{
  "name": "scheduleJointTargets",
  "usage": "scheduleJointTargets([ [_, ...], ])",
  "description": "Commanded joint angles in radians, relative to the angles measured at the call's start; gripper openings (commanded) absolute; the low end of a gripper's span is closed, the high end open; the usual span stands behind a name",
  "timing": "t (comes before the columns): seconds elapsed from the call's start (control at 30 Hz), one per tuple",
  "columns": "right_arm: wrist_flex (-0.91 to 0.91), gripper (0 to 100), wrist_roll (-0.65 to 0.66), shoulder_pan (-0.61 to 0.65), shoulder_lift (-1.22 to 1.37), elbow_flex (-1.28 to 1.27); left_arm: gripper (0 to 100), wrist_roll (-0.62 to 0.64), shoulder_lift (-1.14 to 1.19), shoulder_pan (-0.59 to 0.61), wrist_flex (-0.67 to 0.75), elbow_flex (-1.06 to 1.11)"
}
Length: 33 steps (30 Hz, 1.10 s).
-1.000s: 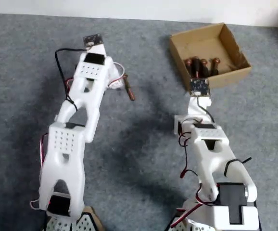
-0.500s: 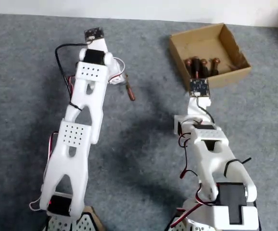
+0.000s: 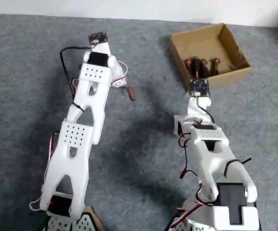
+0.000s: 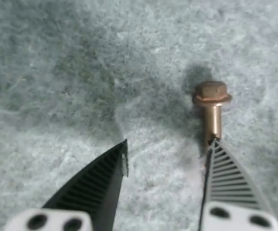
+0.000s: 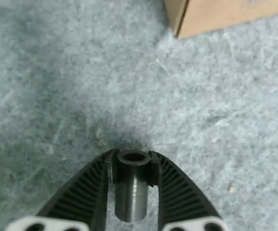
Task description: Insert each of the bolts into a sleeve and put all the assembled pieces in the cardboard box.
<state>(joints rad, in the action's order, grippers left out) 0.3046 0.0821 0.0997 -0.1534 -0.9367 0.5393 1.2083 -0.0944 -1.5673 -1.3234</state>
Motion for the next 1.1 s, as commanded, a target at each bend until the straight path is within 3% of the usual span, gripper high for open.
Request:
scheduleJointTargets([
  [0.0,-0.019,0.5,0.011,-0.005,-0.036,0.005,25,-0.011,-0.016,-0.022,0.046,0.018],
  [0.23,-0.019,0.5,0.011,-0.005,-0.036,0.005,26,-0.078,-0.018,-0.021,0.040,0.016],
  [0.63,-0.019,0.5,0.011,-0.005,-0.031,0.005,26,-0.078,-0.025,-0.018,0.008,0.013],
  [0.83,-0.019,0.5,0.011,-0.005,-0.031,0.005,38,-0.081,-0.019,-0.018,-0.072,-0.081],
  [1.07,-0.019,0.5,0.011,-0.005,-0.031,0.005,38,-0.081,-0.016,-0.019,-0.078,-0.097],
])
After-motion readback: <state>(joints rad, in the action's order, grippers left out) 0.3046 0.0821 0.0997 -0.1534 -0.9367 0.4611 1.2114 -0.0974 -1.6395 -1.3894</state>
